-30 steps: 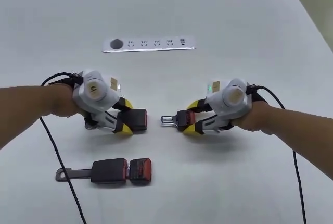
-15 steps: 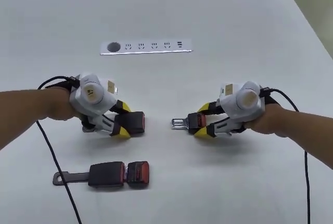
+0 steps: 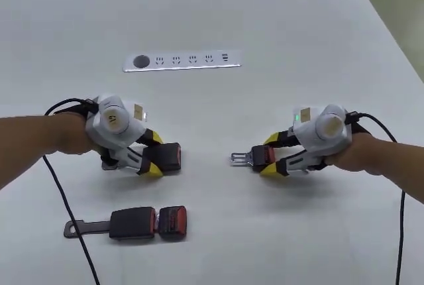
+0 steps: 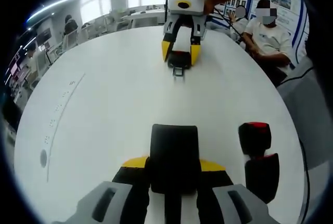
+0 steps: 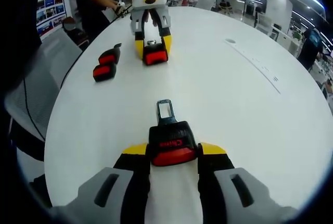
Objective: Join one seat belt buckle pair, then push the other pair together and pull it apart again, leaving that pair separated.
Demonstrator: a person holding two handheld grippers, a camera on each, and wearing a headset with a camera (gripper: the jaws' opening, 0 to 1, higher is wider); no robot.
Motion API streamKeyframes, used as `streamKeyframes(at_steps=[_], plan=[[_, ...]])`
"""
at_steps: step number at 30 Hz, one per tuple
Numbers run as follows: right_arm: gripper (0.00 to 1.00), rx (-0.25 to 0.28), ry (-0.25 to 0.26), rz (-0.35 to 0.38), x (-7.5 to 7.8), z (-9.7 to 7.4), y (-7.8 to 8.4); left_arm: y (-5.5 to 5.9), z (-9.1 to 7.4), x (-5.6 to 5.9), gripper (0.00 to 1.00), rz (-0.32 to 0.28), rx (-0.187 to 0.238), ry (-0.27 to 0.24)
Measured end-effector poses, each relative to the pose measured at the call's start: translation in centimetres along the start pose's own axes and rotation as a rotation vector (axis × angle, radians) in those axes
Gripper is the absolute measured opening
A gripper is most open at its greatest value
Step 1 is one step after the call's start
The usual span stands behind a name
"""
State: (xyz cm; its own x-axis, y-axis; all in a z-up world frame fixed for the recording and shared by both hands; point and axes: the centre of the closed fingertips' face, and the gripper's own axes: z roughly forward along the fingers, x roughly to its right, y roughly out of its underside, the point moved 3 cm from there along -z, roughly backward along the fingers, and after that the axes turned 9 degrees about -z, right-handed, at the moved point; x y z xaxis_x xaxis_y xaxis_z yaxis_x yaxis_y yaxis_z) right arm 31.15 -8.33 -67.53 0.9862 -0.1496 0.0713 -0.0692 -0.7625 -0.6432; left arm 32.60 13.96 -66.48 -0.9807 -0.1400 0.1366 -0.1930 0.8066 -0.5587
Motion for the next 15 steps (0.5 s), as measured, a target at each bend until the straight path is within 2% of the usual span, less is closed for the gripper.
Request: streamKeyframes(at_steps=[8,12,15], plan=[[0.35,0.006,0.002,0.002,-0.41,-0.45,0.12,-0.17,-0.04,0.23,0.35,-0.012,-0.006,-0.007],[0.35,-0.023,0.006,-0.044,-0.59,-0.47,0.12,-0.43,-0.08,0.47,0.35,-0.027,-0.007,-0.022],[0.35,-0.034,0.016,-0.031,-0.65,-0.62,0.12,-0.74,-0.13,0.83,0.35,-0.052,-0.004,-0.044]])
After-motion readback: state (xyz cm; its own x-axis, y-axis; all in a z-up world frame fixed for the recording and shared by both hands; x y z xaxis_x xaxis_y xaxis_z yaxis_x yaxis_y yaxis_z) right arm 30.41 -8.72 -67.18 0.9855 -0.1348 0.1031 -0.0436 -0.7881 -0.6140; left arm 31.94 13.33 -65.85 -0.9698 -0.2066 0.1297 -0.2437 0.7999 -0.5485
